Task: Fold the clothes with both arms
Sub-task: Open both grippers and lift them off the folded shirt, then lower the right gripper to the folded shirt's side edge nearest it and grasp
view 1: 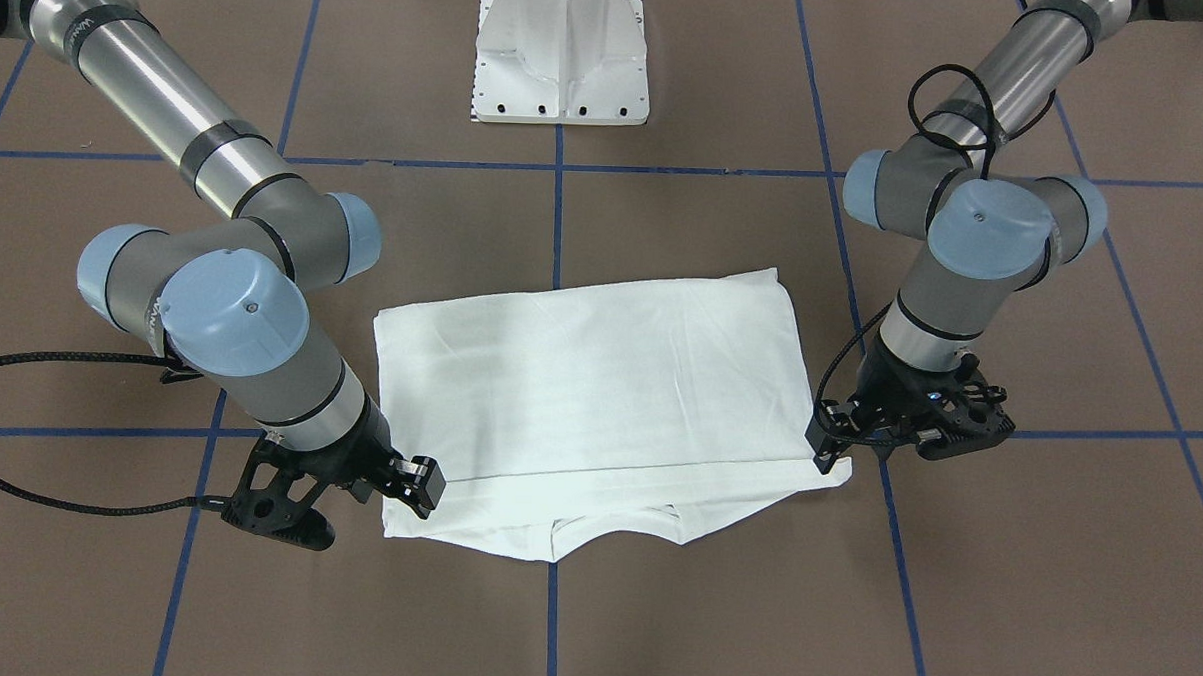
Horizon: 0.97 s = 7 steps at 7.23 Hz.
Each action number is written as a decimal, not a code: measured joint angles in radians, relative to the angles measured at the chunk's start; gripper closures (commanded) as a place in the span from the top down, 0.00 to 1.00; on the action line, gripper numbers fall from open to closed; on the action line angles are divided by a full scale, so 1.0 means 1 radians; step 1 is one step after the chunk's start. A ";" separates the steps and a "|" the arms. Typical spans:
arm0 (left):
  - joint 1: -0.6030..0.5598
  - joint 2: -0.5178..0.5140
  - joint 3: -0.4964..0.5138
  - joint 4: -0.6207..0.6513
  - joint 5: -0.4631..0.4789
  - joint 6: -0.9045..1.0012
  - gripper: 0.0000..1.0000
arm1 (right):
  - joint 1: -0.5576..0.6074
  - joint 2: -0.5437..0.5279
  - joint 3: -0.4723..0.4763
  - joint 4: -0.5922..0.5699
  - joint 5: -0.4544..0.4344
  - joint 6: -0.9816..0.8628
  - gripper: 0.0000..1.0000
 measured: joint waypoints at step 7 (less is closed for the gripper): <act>-0.008 0.046 -0.135 0.016 0.021 -0.033 1.00 | -0.151 -0.333 0.369 -0.088 0.024 -0.001 0.95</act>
